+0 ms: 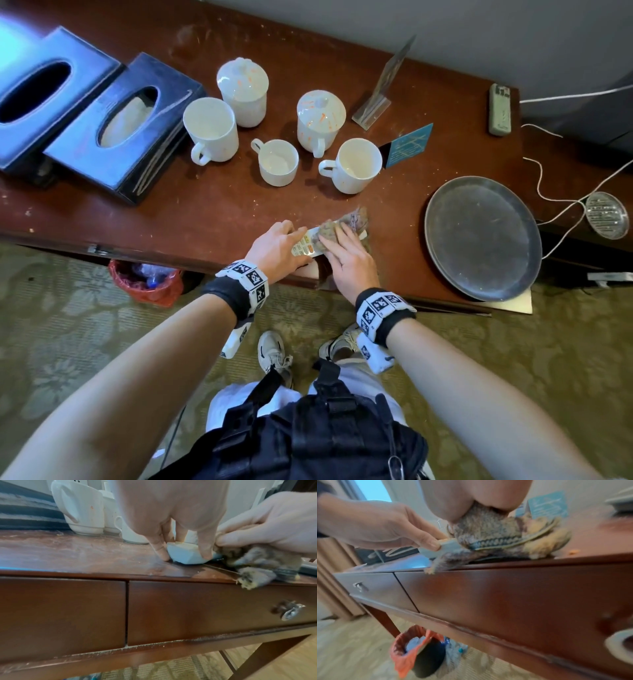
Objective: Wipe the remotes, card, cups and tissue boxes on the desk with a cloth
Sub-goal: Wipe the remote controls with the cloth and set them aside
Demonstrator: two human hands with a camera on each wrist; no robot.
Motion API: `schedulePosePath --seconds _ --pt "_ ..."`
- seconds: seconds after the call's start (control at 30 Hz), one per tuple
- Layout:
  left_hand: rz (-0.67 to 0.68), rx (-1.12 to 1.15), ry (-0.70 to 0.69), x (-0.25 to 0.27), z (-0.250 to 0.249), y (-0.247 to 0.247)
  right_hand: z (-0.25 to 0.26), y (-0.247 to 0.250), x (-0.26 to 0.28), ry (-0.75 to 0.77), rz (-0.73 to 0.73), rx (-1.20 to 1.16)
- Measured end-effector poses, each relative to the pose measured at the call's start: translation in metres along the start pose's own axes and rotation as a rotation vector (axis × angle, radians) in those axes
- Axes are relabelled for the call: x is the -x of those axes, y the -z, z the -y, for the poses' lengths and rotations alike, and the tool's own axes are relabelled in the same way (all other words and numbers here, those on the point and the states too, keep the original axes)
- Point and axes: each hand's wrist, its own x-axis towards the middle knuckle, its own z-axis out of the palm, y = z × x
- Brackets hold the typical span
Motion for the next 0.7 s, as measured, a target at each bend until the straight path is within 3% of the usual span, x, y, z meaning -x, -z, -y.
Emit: schedulePosePath --seconds 0.1,0.23,0.37,0.47,0.5,0.63,0.7 --pt "0.024 0.025 0.01 -0.001 0.0 0.002 -0.02 0.015 0.0 0.085 0.003 0.071" --pt "0.05 0.03 0.029 -0.003 -0.001 0.003 -0.023 0.021 -0.024 -0.183 -0.012 0.034" --pt "0.03 0.048 0.035 -0.002 0.0 0.001 0.002 0.004 -0.015 -0.02 0.016 0.007" --pt "0.02 0.061 0.04 -0.002 0.001 0.0 -0.009 0.006 0.0 0.092 -0.013 0.035" --pt "0.027 0.065 0.042 -0.003 0.001 0.0 -0.016 0.01 0.0 0.069 -0.033 0.053" --pt "0.035 0.053 0.051 -0.004 0.001 0.0 -0.012 0.007 -0.015 -0.254 -0.048 0.002" --pt "0.027 0.047 0.054 -0.003 0.001 -0.001 0.003 -0.001 -0.012 -0.219 -0.045 -0.026"
